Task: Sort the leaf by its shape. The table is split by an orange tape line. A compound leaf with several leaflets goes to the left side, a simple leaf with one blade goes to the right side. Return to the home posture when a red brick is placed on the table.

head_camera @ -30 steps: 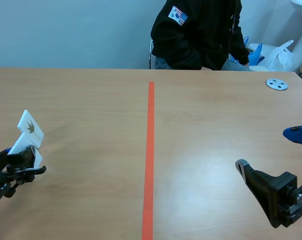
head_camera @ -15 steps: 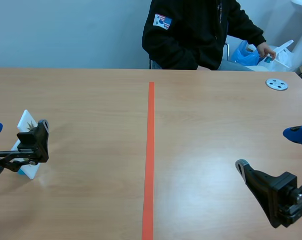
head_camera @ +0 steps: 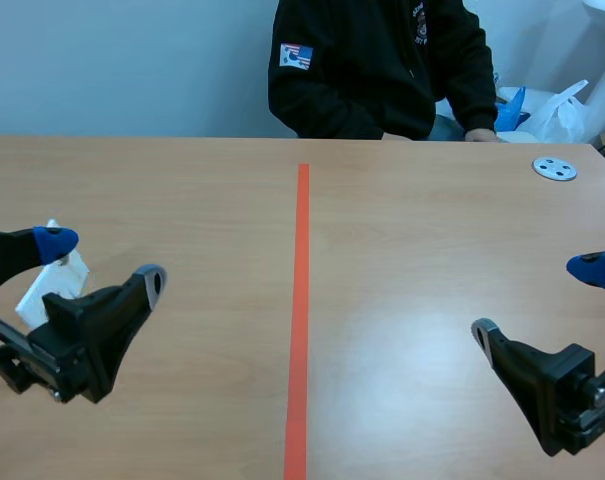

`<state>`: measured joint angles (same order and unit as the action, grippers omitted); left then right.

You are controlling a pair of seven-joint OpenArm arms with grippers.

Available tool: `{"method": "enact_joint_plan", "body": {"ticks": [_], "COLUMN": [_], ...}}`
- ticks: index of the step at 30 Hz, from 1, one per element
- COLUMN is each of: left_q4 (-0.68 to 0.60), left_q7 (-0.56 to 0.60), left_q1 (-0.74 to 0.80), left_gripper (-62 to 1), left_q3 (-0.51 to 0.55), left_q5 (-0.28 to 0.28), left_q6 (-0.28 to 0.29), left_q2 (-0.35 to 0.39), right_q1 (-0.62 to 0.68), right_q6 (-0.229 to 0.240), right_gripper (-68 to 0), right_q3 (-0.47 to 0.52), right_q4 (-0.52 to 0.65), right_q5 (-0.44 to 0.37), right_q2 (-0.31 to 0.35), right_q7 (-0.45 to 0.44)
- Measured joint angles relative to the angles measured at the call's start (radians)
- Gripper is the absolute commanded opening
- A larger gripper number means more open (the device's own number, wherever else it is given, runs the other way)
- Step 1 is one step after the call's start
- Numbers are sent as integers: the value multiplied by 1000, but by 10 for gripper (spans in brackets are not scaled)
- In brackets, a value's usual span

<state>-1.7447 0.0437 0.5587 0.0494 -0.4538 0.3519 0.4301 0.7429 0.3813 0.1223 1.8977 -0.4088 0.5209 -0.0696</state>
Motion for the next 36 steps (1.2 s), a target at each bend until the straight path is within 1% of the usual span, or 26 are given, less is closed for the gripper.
{"method": "enact_joint_plan", "body": {"ticks": [3,9,10,14,16,19,22,36], "left_q4": [-51,-82,-82,-82,-82,-82,-82,-82], "left_q7": [-64,-80,-80,-77,-78,-77,-77,-77], "left_q1": [43,74,71,58,59,58,58,58], "left_gripper": [14,14,14,14,14,14,14,14], "left_q3": [0,-5,-13,-66,-84,-89,-89,-88], "left_q5": [0,0,5,59,71,72,71,71], "left_q6": [2,9,8,9,9,2,-43,-43], "left_q2": [0,0,0,0,0,0,0,0], "right_q1": [0,0,0,0,0,0,0,0], "right_q6": [0,0,0,0,0,0,0,0], "right_gripper": [4,4,4,4,4,4,4,4], "right_q3": [0,0,0,0,0,0,0,0], "right_q4": [0,0,0,0,0,0,0,0], "right_q5": [0,0,0,0,0,0,0,0], "right_q2": [0,0,0,0,0,0,0,0], "right_q7": [0,0,0,1,1,1,2,15]}}
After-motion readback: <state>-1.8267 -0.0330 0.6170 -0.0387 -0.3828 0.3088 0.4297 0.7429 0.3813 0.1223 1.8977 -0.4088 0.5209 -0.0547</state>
